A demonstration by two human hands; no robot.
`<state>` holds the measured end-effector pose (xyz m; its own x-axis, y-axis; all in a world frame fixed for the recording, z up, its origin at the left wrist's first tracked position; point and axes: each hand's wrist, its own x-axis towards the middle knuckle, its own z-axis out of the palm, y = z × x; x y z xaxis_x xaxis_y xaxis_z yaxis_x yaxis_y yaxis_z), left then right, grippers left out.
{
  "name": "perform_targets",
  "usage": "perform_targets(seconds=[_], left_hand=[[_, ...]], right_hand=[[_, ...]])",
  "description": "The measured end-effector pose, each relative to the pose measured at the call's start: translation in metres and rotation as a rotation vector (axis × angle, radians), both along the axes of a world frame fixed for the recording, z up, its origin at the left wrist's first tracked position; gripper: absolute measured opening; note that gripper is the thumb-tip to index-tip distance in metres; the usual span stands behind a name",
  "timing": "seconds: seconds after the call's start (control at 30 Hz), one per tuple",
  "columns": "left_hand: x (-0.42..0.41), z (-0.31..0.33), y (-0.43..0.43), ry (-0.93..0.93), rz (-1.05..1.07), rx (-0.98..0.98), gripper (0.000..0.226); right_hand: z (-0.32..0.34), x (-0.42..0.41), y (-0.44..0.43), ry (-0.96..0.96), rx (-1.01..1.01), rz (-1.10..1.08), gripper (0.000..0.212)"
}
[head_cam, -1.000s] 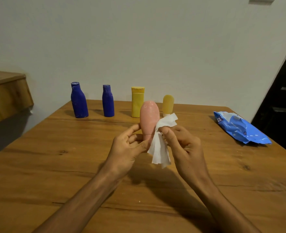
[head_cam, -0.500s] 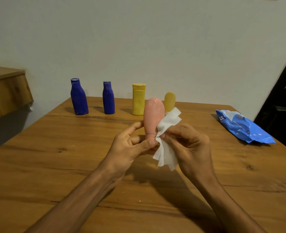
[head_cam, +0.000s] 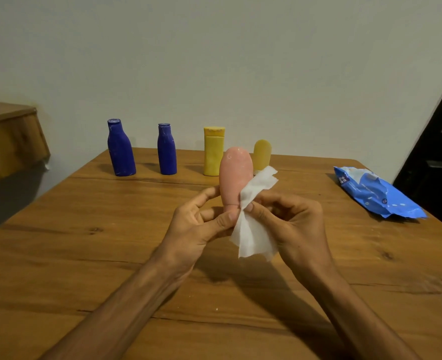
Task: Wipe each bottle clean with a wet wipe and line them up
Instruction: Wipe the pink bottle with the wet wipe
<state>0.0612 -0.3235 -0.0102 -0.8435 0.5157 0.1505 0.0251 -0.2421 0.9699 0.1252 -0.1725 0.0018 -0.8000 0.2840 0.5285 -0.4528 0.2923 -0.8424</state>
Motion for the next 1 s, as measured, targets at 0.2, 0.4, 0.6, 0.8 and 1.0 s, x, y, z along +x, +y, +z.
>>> perform_targets(seconds=[0.2,0.4,0.6,0.8,1.0], left_hand=[[0.002,0.001,0.001,0.048,-0.025,-0.03,0.051],[0.003,0.001,0.001,0.022,-0.022,-0.039,0.059],[0.003,0.0,0.001,0.02,-0.029,-0.065,0.055],[0.001,-0.001,0.0,0.01,-0.011,-0.04,0.054],[0.0,-0.003,-0.001,0.002,-0.009,-0.035,0.052]], right_hand=[[0.0,-0.006,0.003,0.046,0.141,-0.116,0.026],[-0.001,-0.006,0.003,0.055,0.273,-0.133,0.021],[0.0,-0.005,0.005,0.083,0.367,-0.175,0.015],[-0.002,-0.003,0.009,0.267,0.784,-0.091,0.021],[-0.003,0.002,0.004,0.217,0.566,-0.047,0.019]])
